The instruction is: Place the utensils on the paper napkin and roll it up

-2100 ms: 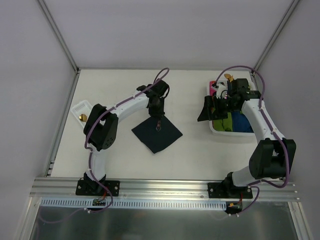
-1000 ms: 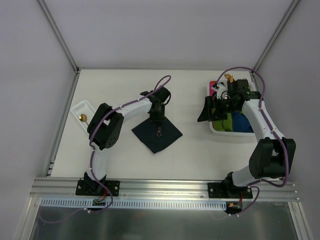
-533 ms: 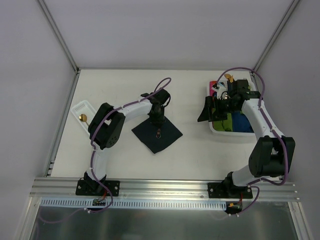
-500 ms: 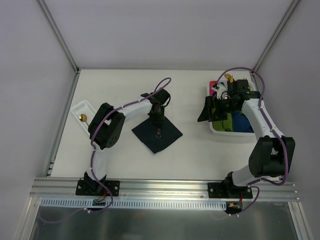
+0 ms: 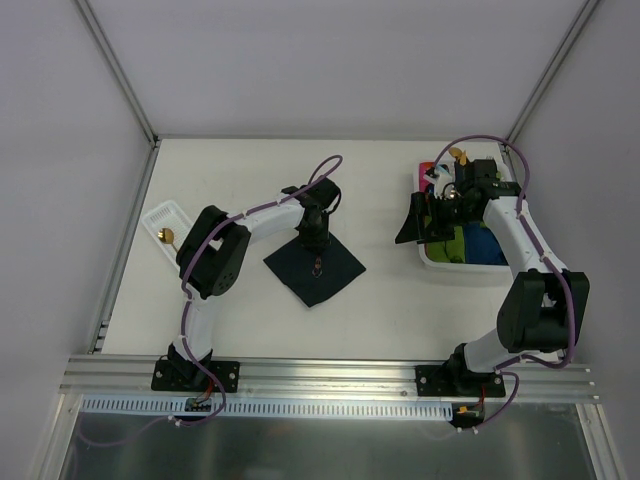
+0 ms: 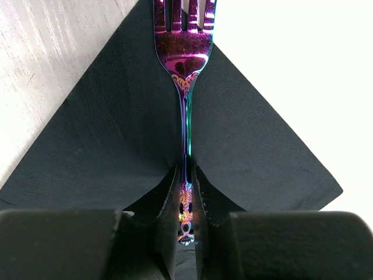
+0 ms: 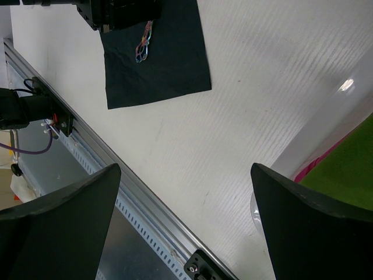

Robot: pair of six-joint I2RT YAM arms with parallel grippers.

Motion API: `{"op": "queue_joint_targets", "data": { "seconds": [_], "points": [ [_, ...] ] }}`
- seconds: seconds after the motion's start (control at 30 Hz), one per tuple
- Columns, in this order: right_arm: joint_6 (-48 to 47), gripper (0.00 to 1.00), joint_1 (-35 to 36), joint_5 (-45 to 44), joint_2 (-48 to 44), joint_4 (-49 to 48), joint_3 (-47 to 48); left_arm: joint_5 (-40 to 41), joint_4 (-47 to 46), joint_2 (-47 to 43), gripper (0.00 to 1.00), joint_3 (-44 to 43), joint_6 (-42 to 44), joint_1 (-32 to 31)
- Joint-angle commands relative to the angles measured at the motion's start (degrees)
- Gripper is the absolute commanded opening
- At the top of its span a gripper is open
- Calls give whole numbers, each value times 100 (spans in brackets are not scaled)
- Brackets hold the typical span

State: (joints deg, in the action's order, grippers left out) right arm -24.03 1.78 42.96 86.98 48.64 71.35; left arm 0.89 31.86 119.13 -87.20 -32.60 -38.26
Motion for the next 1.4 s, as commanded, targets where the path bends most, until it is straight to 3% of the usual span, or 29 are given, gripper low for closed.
{"op": "queue_joint_targets", "data": {
  "seconds": [0.0, 0.4, 1.37],
  "points": [
    [39, 99, -55, 213, -6, 5, 54, -36, 14, 75, 10, 124, 8, -50],
    [65, 99, -73, 239, 12, 5, 63, 52, 22, -250, 0, 36, -9, -50],
    [83, 99, -125, 266, 21, -4, 19, 219, 84, -584, 0, 221, -133, -155]
  ]
}}
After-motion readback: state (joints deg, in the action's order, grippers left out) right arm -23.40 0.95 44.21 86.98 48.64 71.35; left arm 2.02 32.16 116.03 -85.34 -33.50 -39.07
